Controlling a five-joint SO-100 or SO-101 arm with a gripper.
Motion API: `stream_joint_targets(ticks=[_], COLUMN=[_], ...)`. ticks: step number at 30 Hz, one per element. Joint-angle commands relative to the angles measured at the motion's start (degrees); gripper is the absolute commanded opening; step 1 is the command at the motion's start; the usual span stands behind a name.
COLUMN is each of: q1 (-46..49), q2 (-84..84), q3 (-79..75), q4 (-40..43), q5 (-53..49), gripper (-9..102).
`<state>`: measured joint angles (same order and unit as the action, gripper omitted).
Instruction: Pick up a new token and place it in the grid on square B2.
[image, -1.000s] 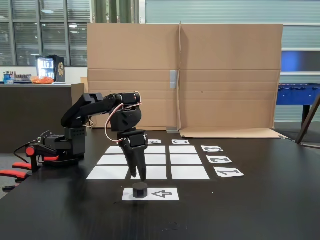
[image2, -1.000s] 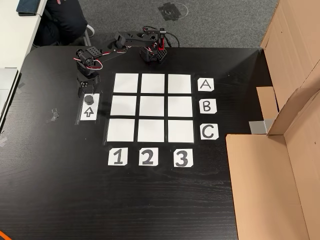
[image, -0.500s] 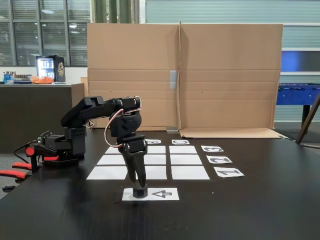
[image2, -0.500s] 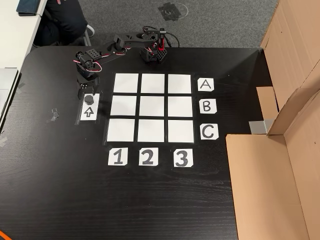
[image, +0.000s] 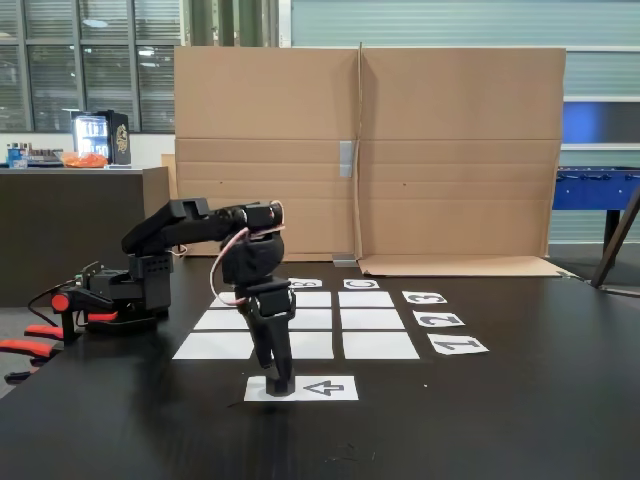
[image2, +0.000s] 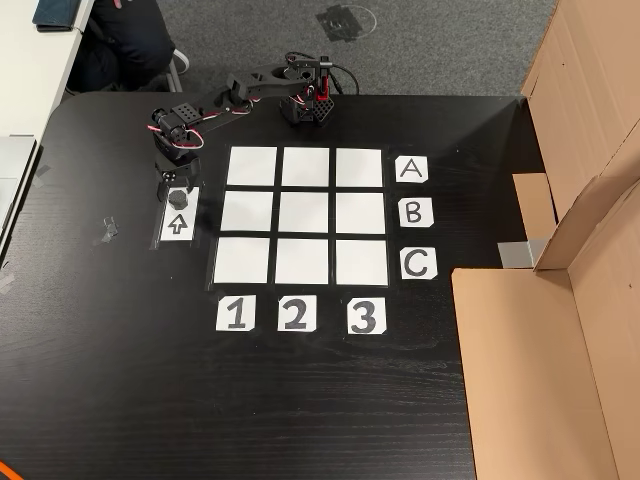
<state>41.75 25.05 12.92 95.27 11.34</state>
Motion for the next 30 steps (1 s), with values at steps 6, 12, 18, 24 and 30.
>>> stream_joint_targets(ticks=[6,12,18,24,30], q1=[0.0,-0.4,-1.0,-1.5,-1.9], q2=[-0.5,-1.1,-1.3,-2.0,-2.4], q3=[-3.3,-3.8,-3.9,-4.5,-4.6], q4=[0.3,0.3,0.3,0.3,0.3], q5=[0.4,0.3,0.2,0.0,-0.2], gripper=[27,27,27,27,26])
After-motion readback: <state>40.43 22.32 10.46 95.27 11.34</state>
